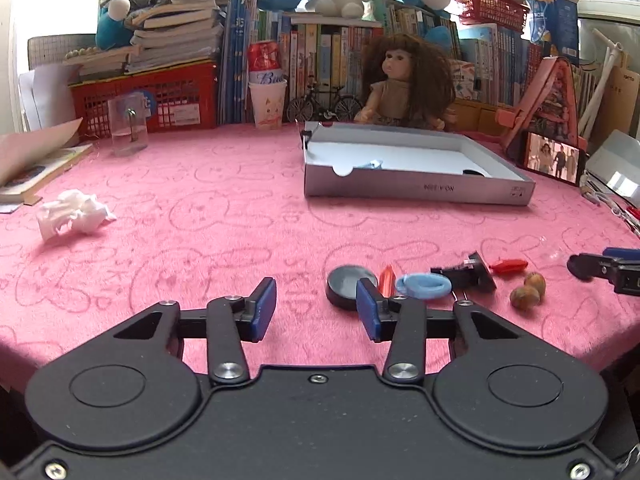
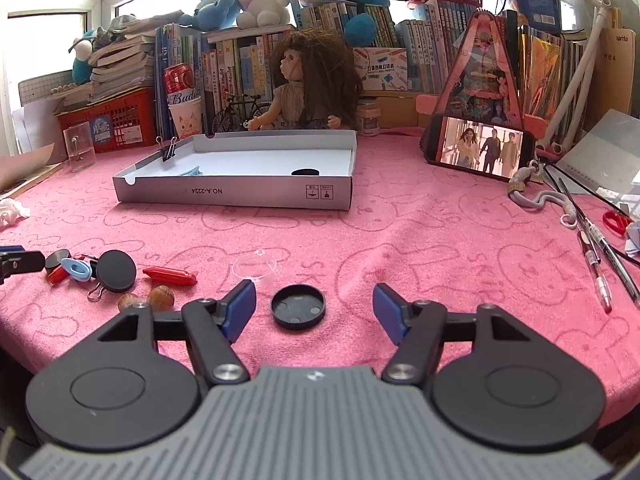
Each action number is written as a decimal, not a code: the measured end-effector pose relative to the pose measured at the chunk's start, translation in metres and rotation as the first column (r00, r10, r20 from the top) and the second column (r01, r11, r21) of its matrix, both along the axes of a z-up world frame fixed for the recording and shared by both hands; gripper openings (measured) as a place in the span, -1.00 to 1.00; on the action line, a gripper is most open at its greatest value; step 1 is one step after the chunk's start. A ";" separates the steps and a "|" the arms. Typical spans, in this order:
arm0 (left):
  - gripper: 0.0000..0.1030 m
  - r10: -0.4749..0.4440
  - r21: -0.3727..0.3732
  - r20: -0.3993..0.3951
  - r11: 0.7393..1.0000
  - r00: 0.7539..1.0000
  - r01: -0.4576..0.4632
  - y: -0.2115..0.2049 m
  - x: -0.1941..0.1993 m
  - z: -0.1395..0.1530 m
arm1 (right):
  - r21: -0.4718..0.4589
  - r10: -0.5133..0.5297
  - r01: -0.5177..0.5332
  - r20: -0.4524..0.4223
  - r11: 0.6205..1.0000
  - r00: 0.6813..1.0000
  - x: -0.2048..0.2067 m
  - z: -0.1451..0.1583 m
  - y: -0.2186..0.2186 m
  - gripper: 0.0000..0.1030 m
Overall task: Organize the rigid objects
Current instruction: 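Grasp the black round disc with left gripper while right gripper grasps another black lid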
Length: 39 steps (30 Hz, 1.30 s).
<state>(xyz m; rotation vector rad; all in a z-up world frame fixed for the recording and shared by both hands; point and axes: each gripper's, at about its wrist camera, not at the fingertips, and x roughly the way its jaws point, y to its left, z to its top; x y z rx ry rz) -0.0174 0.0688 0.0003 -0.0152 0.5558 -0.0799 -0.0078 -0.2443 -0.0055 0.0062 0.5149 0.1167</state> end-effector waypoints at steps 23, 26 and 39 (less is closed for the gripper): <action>-0.16 -0.001 0.020 0.025 1.000 1.000 0.001 -0.023 0.033 -0.014 | -0.051 -0.011 0.011 0.004 0.999 1.000 0.001 -0.007 0.010 0.14; -0.16 -0.001 0.017 0.026 1.000 1.000 0.000 -0.024 0.038 -0.014 | -0.055 -0.010 0.011 0.008 0.998 1.000 0.000 -0.008 0.010 0.15; -0.42 -0.001 0.026 0.037 1.000 0.999 0.000 -0.030 0.044 -0.016 | -0.036 -0.006 0.007 0.014 0.999 1.000 0.006 -0.006 0.011 -0.30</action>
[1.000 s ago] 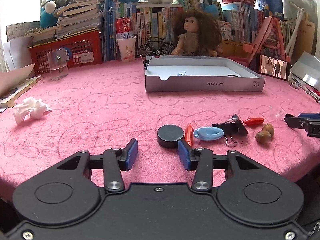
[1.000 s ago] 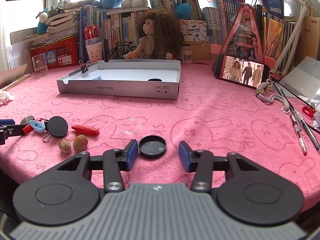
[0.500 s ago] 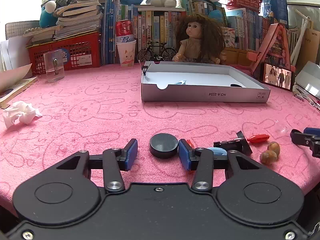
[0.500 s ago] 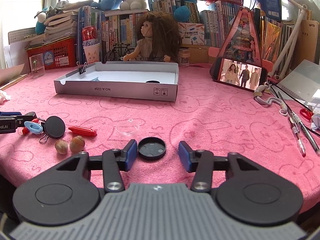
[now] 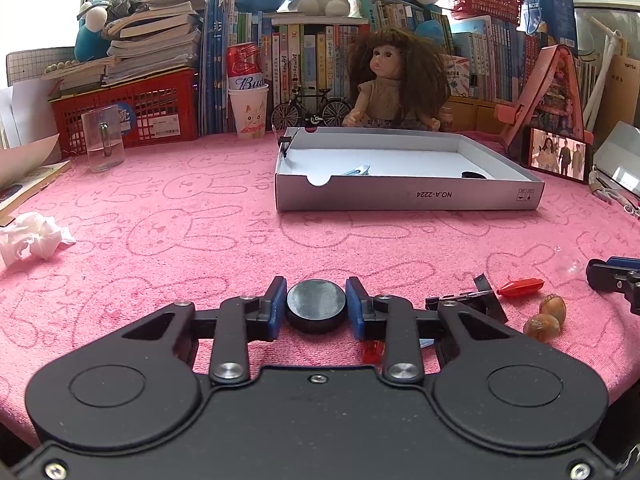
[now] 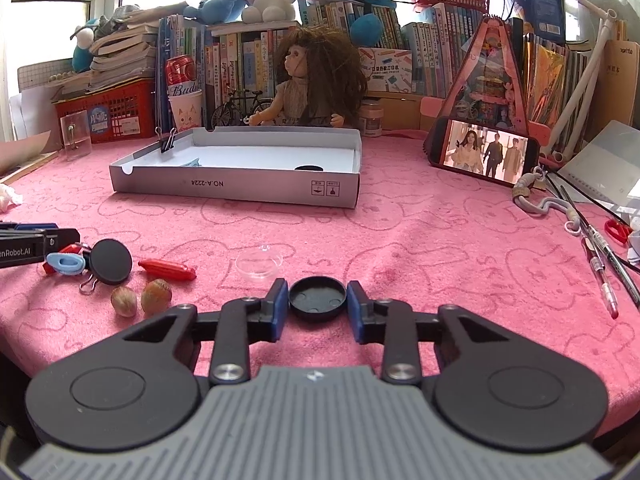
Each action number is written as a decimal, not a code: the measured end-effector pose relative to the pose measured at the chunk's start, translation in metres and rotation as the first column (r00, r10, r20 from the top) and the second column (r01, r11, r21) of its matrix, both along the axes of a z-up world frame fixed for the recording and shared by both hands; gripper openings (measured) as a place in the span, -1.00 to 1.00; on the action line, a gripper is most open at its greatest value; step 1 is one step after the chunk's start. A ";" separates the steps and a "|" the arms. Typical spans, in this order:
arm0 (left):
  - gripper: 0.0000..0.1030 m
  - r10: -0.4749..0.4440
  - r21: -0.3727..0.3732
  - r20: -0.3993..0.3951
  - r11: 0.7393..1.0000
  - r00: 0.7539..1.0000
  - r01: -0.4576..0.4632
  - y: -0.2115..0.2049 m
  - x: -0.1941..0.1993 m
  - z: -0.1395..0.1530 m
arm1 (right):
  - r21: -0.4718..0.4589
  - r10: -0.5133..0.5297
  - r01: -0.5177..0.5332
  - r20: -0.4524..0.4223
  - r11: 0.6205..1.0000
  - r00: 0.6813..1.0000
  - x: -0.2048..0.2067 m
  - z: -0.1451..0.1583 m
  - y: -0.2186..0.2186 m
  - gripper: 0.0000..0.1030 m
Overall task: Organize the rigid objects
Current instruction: 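Grasp the black round disc with left gripper while right gripper grasps another black lid, then carry the black disc and black lid over the white tray with both grippers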
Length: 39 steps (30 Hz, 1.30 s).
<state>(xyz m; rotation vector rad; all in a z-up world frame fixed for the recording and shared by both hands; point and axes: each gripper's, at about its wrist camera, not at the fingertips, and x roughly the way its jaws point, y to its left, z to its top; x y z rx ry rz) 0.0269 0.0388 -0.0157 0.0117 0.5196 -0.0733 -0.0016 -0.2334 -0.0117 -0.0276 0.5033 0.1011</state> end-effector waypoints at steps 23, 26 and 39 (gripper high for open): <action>-0.42 -0.013 -0.043 0.034 0.999 0.999 0.014 0.002 0.025 0.034 | 0.023 -0.026 0.025 0.056 0.999 0.998 0.032 0.026 -0.003 -0.30; -0.42 -0.020 -0.044 0.040 0.999 0.999 0.021 0.000 0.031 0.038 | 0.023 -0.026 0.025 0.059 0.999 0.998 0.039 0.030 -0.001 -0.30; -0.42 -0.056 -0.042 0.094 0.997 0.994 0.060 -0.013 0.058 0.063 | 0.033 -0.018 0.015 0.096 0.999 0.995 0.064 0.046 0.004 -0.30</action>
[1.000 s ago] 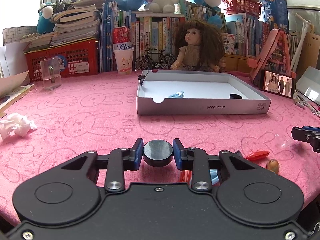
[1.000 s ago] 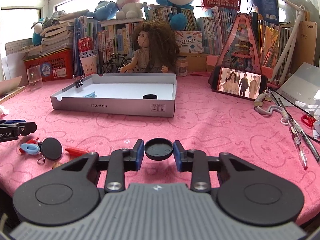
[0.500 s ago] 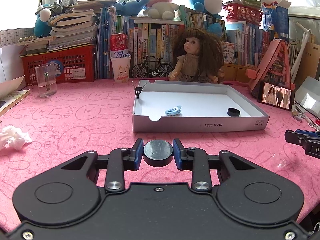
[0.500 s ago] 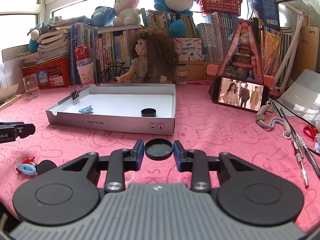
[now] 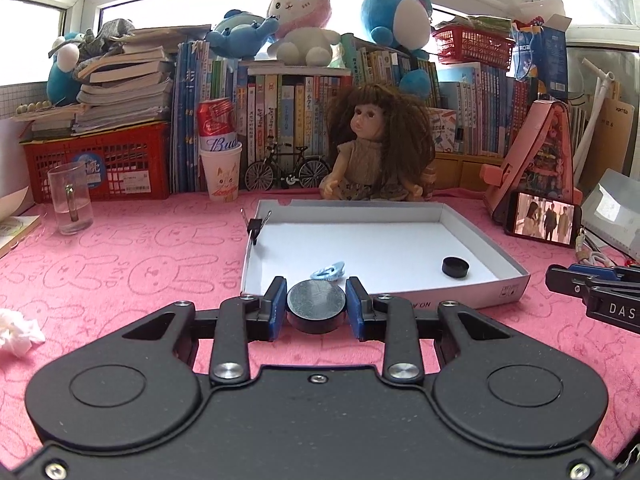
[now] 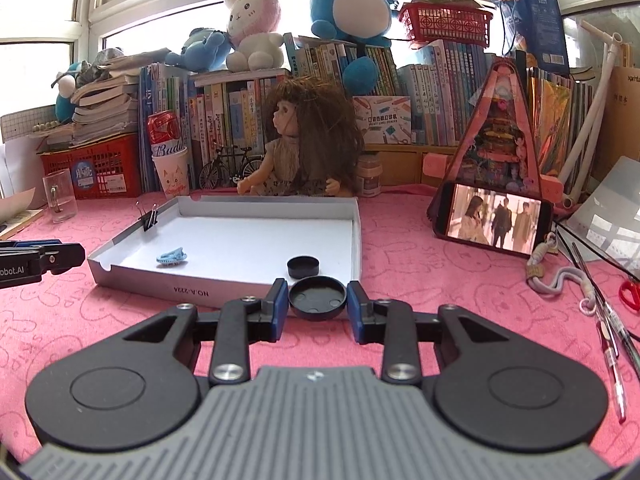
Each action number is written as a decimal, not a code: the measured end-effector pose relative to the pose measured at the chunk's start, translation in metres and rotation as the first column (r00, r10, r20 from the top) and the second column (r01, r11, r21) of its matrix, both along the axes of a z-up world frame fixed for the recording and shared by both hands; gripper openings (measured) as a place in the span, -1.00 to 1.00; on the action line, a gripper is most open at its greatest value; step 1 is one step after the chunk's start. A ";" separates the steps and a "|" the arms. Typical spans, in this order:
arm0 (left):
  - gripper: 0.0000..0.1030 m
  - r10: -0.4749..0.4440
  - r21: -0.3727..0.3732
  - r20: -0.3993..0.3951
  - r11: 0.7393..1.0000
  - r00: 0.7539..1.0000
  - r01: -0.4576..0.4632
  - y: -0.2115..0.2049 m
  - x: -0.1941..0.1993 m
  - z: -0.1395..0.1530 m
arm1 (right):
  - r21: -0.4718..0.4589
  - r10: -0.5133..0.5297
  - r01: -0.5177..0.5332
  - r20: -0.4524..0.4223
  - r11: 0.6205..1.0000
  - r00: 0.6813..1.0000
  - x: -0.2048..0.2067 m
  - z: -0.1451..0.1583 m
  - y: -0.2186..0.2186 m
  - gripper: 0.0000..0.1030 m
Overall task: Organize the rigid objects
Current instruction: 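Carry the black disc and black lid over the white tray with both grippers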
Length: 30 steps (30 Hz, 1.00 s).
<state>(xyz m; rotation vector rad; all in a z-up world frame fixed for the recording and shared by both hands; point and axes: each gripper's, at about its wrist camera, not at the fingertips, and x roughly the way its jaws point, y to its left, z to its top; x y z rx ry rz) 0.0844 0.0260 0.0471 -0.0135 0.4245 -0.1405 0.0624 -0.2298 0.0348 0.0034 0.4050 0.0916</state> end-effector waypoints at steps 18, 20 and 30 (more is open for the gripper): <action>-0.42 -0.002 -0.027 -0.021 1.000 1.000 0.001 -0.009 0.064 0.014 | 0.017 0.011 -0.011 0.001 1.000 1.000 0.051 0.014 0.001 -0.29; -0.42 -0.011 -0.023 -0.039 1.000 0.999 0.011 -0.010 0.079 0.013 | 0.034 0.023 -0.023 -0.020 0.999 1.000 0.064 0.015 -0.001 -0.29; -0.42 -0.021 -0.087 -0.150 0.996 0.988 0.008 -0.014 0.152 0.007 | 0.142 0.085 -0.064 -0.146 0.988 0.986 0.137 0.011 -0.006 -0.29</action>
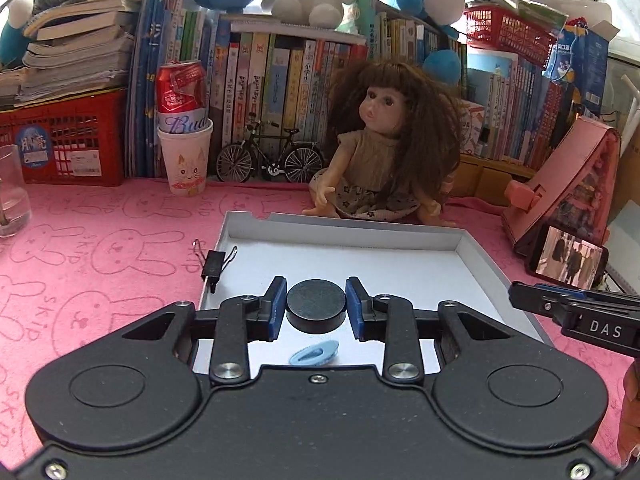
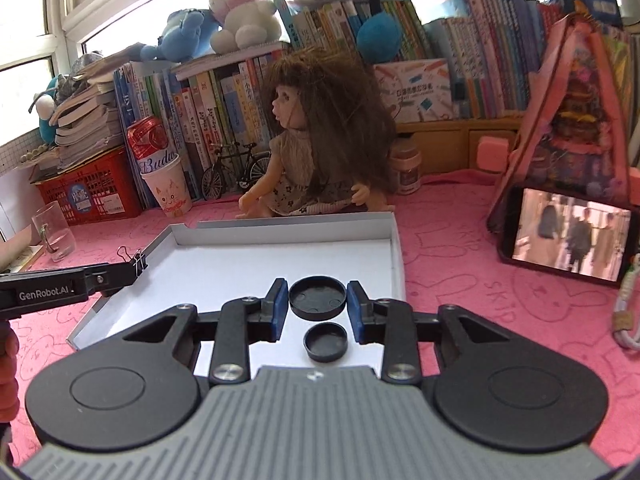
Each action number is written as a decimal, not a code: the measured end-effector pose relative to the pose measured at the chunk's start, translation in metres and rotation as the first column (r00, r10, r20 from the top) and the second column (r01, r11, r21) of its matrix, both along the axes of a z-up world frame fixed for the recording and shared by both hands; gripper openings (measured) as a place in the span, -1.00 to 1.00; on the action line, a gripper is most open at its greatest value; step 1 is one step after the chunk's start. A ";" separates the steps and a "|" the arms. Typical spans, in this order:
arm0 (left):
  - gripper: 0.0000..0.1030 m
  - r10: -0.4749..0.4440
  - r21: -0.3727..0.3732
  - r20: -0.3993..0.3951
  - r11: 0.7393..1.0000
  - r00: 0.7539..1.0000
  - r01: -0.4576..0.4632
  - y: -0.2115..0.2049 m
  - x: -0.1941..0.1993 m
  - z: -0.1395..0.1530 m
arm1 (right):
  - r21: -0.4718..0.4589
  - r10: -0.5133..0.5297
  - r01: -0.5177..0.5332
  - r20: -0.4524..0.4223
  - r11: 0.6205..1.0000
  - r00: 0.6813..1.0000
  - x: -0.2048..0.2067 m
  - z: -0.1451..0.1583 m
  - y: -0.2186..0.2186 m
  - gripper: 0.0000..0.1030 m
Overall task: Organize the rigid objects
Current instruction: 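Carry the black disc and black lid over the white tray with both grippers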
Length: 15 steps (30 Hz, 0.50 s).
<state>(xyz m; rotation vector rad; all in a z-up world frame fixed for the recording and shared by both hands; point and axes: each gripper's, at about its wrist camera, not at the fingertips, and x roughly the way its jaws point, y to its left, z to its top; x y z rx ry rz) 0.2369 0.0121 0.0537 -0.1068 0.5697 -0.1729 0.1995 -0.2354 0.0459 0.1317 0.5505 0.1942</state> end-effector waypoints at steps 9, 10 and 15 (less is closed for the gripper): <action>-0.42 0.008 0.026 -0.057 1.000 0.998 -0.006 -0.016 0.032 -0.026 | -0.019 -0.006 0.005 -0.071 1.000 0.997 0.034 -0.020 0.009 -0.29; -0.42 0.007 0.031 -0.061 1.000 0.998 -0.005 -0.017 0.033 -0.028 | -0.025 -0.005 0.003 -0.076 1.000 0.997 0.036 -0.021 0.010 -0.29; -0.42 0.012 0.044 -0.076 0.999 0.997 -0.009 -0.019 0.040 -0.037 | -0.046 -0.005 0.001 -0.092 0.999 0.996 0.045 -0.024 0.014 -0.29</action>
